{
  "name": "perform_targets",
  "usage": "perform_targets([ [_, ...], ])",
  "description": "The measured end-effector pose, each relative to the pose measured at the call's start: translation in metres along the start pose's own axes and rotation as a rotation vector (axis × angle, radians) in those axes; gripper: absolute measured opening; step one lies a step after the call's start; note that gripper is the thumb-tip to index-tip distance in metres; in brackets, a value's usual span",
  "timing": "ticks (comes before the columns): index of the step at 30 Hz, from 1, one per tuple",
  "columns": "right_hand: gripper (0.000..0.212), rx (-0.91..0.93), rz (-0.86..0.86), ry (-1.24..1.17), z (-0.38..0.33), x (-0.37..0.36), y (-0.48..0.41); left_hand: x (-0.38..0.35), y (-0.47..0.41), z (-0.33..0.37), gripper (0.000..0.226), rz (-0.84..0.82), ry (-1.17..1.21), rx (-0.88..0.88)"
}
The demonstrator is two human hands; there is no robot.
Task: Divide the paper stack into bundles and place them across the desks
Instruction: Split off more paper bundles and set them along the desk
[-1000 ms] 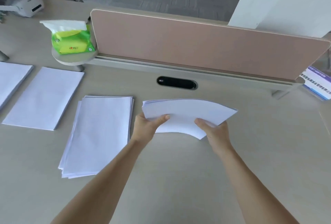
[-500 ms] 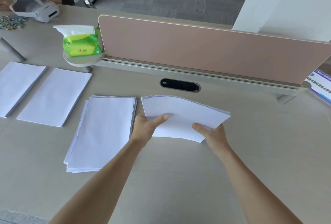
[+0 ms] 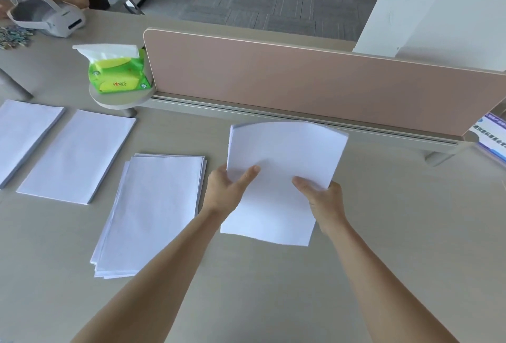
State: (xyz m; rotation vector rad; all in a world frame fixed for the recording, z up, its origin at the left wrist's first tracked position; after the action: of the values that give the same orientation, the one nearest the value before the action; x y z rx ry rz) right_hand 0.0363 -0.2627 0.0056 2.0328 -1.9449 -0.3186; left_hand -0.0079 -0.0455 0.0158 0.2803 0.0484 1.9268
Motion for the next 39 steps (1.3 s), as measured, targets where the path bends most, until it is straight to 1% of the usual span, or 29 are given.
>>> perform_targets([
  [1,0.010,-0.017,-0.001,-0.003,0.001,-0.002,-0.004,0.000,-0.010,-0.001,0.048,0.026,-0.056,0.022],
  [2,0.009,-0.039,0.003,-0.009,0.003,-0.004,-0.008,-0.001,-0.019,-0.003,0.059,0.050,-0.104,0.079],
  [3,0.008,-0.057,0.023,-0.010,0.006,-0.007,-0.012,-0.002,-0.028,-0.006,0.062,0.068,-0.138,0.146],
  [4,0.008,-0.068,0.065,0.002,0.009,-0.009,-0.015,-0.003,-0.036,-0.011,0.056,0.082,-0.164,0.220],
  [6,0.024,-0.097,0.178,0.067,0.018,-0.014,-0.024,-0.007,-0.049,-0.025,0.038,0.096,-0.189,0.327],
  [7,0.030,-0.136,0.228,0.111,0.023,-0.017,-0.029,-0.010,-0.055,-0.033,0.036,0.086,-0.202,0.352],
  [9,0.034,-0.231,0.263,0.184,0.035,-0.025,-0.040,-0.015,-0.066,-0.048,0.044,0.080,-0.234,0.407],
  [11,0.038,-0.317,0.243,0.206,0.046,-0.033,-0.052,-0.020,-0.076,-0.061,0.048,0.066,-0.268,0.475],
  [14,0.054,-0.414,0.203,0.244,0.054,-0.040,-0.073,-0.027,-0.091,-0.074,0.048,0.035,-0.327,0.509],
  [15,0.057,-0.434,0.193,0.267,0.056,-0.041,-0.079,-0.028,-0.095,-0.078,0.051,0.032,-0.348,0.525],
  [17,0.054,-0.452,0.175,0.319,0.062,-0.041,-0.088,-0.031,-0.100,-0.083,0.060,0.031,-0.397,0.576],
  [19,0.052,-0.486,0.140,0.365,0.067,-0.040,-0.091,-0.033,-0.102,-0.086,0.066,0.040,-0.439,0.587],
  [21,0.058,-0.527,0.119,0.405,0.070,-0.038,-0.092,-0.034,-0.103,-0.087,0.073,0.032,-0.451,0.560],
  [24,0.067,-0.529,0.147,0.459,0.071,-0.033,-0.096,-0.035,-0.104,-0.088,0.077,-0.024,-0.448,0.511],
  [27,0.073,-0.541,0.183,0.544,0.073,-0.028,-0.102,-0.034,-0.104,-0.091,0.072,-0.052,-0.471,0.467],
  [31,0.072,-0.611,0.168,0.500,0.073,-0.027,-0.107,-0.036,-0.105,-0.090,0.068,-0.012,-0.464,0.500],
  [34,0.075,-0.615,0.178,0.488,0.073,-0.026,-0.107,-0.038,-0.106,-0.089,0.064,0.008,-0.471,0.556],
  [39,0.076,-0.613,0.154,0.479,0.072,-0.027,-0.105,-0.040,-0.106,-0.090,0.063,0.009,-0.497,0.554],
])
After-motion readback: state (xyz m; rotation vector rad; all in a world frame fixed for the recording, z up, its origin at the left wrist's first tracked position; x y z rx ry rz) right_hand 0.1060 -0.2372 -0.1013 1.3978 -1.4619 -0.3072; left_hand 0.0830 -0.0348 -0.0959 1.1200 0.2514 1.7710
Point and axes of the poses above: each hand's wrist, its own y-axis away from the middle knuckle, its own x-axis out of the back of the hand, z = x × y, the point moved 3 cm from there along -y, towards the middle knuckle, and after that the axes turned 4 degrees about -x, right-handed, at the moved point
